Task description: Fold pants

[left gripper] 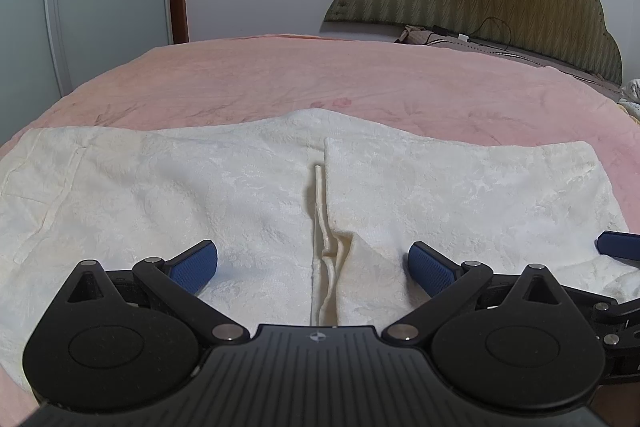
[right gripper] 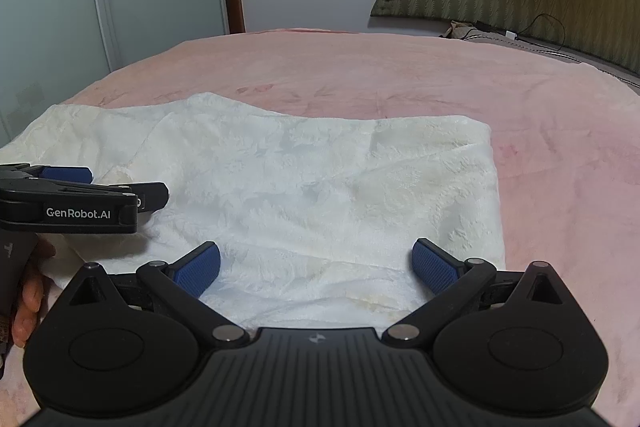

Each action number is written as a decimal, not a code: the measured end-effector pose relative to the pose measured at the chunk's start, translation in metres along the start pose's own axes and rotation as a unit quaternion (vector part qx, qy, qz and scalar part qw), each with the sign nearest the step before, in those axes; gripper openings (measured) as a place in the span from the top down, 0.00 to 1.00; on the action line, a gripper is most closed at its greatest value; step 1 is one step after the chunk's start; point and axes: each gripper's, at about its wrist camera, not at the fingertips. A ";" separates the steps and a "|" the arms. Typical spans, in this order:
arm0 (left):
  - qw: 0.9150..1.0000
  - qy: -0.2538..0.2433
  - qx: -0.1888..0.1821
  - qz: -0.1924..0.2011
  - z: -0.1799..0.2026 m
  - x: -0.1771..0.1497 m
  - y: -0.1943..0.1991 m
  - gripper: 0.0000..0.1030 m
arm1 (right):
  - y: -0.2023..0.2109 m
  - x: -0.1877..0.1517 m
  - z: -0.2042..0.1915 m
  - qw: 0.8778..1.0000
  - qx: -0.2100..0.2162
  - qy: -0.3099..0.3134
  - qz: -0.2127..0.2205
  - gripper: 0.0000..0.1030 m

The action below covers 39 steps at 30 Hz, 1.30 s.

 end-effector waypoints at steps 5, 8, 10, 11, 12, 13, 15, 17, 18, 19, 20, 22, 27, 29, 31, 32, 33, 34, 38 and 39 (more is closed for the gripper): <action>1.000 0.000 0.000 0.001 0.000 0.001 0.005 0.00 | -0.002 0.001 -0.003 1.000 -0.007 -0.006 0.002 0.00; 1.000 0.015 -0.009 -0.004 -0.009 0.002 0.021 0.03 | -0.004 0.003 -0.007 1.000 -0.019 -0.018 0.004 0.00; 0.999 0.033 -0.021 -0.004 -0.022 0.004 0.037 0.02 | -0.002 0.006 -0.013 0.999 -0.033 -0.030 0.007 0.00; 0.999 0.043 -0.021 -0.005 -0.030 0.004 0.043 0.03 | -0.001 0.007 -0.020 0.999 -0.030 -0.023 0.007 0.00; 0.998 0.056 -0.021 -0.008 -0.041 0.005 0.051 0.03 | 0.002 0.008 -0.031 1.000 -0.016 -0.002 0.013 0.00; 0.997 0.070 -0.021 -0.007 -0.052 0.006 0.059 0.03 | 0.005 0.008 -0.044 0.999 -0.005 0.024 0.022 0.00; 0.995 0.098 -0.019 -0.004 -0.079 0.007 0.075 0.04 | 0.011 0.007 -0.078 0.994 0.009 0.098 0.047 0.00; 0.992 0.123 -0.005 -0.002 -0.104 0.005 0.090 0.05 | 0.016 0.003 -0.115 0.981 0.028 0.178 0.073 0.00; 0.991 0.133 0.009 -0.001 -0.117 0.003 0.097 0.05 | 0.018 0.001 -0.132 0.972 0.042 0.213 0.085 0.00; 0.990 0.142 0.026 0.001 -0.129 0.000 0.104 0.04 | 0.019 -0.001 -0.148 0.964 0.057 0.244 0.094 0.00; 0.988 0.150 0.040 0.002 -0.140 -0.003 0.109 0.04 | 0.020 -0.004 -0.162 0.956 0.071 0.268 0.100 0.00; 0.982 0.176 0.074 0.001 -0.164 -0.008 0.120 0.03 | 0.020 -0.009 -0.189 0.938 0.095 0.313 0.113 0.00; 0.956 0.282 0.074 -0.024 -0.222 -0.017 0.122 0.05 | 0.012 -0.031 -0.244 0.886 0.109 0.431 0.130 0.01; 0.943 0.330 0.034 -0.036 -0.238 -0.021 0.117 0.05 | 0.007 -0.039 -0.259 0.868 0.097 0.467 0.141 0.03; 0.926 0.375 -0.005 -0.046 -0.249 -0.026 0.111 0.04 | 0.001 -0.039 -0.271 0.861 0.096 0.478 0.141 0.12; 0.919 0.391 -0.016 -0.046 -0.252 -0.027 0.108 0.04 | -0.002 -0.035 -0.276 0.862 0.101 0.478 0.132 0.21; 0.914 0.403 -0.024 -0.044 -0.254 -0.029 0.106 0.04 | -0.007 -0.033 -0.281 0.863 0.103 0.478 0.126 0.30; 0.909 0.413 -0.029 -0.042 -0.257 -0.030 0.104 0.03 | -0.011 -0.032 -0.287 0.862 0.102 0.481 0.123 0.34; 0.886 0.460 -0.057 -0.033 -0.263 -0.034 0.095 0.02 | -0.025 -0.035 -0.309 0.846 0.102 0.507 0.131 0.56; 0.876 0.475 -0.070 -0.031 -0.265 -0.034 0.089 0.02 | -0.028 -0.035 -0.313 0.843 0.102 0.510 0.135 0.59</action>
Point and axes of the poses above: each gripper's, at about its wrist camera, not at the fingertips, and y roughly against the way its jaws point, z to its right, x to its top, and after that the axes turned 5 degrees about z, right-handed
